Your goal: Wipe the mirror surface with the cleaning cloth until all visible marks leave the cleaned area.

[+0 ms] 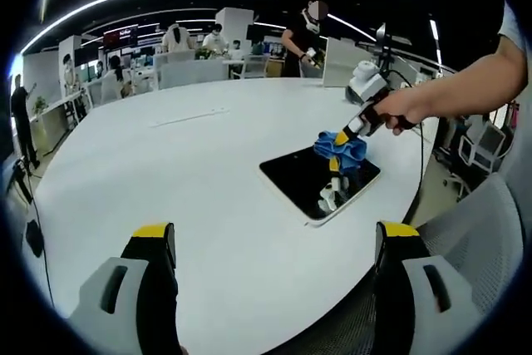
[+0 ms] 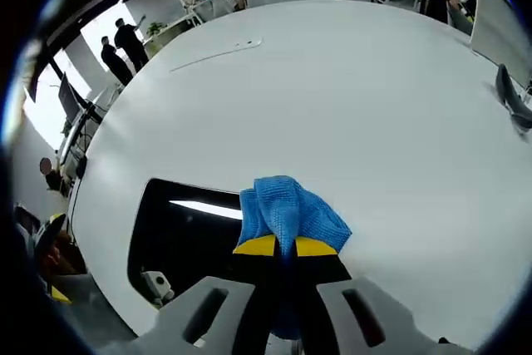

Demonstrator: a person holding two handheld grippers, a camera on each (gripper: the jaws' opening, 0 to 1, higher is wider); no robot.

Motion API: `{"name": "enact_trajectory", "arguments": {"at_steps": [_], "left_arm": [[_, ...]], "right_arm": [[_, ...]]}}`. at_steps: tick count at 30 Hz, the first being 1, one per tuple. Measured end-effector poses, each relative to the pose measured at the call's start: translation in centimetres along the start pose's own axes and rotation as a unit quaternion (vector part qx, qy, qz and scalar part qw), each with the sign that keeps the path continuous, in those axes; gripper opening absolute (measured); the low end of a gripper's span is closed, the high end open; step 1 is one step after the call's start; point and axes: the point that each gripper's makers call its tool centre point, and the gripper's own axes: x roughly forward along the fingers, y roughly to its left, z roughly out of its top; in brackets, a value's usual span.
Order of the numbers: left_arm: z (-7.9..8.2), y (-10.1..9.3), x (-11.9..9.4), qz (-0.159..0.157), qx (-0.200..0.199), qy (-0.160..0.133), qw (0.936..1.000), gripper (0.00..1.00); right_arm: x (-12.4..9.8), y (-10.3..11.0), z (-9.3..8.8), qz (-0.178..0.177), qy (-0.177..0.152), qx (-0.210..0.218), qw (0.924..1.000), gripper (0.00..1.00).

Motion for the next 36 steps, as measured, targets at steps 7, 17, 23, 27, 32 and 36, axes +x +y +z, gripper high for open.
{"name": "enact_trajectory", "arguments": {"at_steps": [7, 17, 23, 27, 32, 36], "left_arm": [[0.7, -0.1, 0.0, -0.007, -0.016, -0.019, 0.9997, 0.99], [0.5, 0.0, 0.0, -0.001, -0.012, -0.015, 0.9998, 0.99], [0.7, 0.1, -0.1, 0.002, -0.013, -0.020, 0.9997, 0.99], [0.7, 0.1, 0.0, 0.003, -0.011, -0.018, 0.9998, 0.99], [0.6, 0.1, 0.0, 0.004, -0.008, -0.018, 0.9998, 0.99], [0.7, 0.1, 0.1, 0.002, -0.006, -0.019, 0.9998, 0.99]], "right_arm": [[0.7, -0.1, 1.1, -0.005, 0.000, -0.008, 1.0000, 0.00], [0.4, 0.0, 1.1, -0.006, 0.001, -0.005, 1.0000, 0.00], [0.5, 0.1, 1.2, -0.011, -0.005, -0.008, 0.9999, 0.00], [0.2, 0.2, 1.2, -0.008, -0.004, -0.003, 1.0000, 0.00], [-1.3, 0.9, 2.1, 0.003, -0.027, 0.006, 0.9996, 0.00], [-2.7, 1.1, 2.9, 0.009, -0.043, 0.002, 0.9990, 0.00]]}}
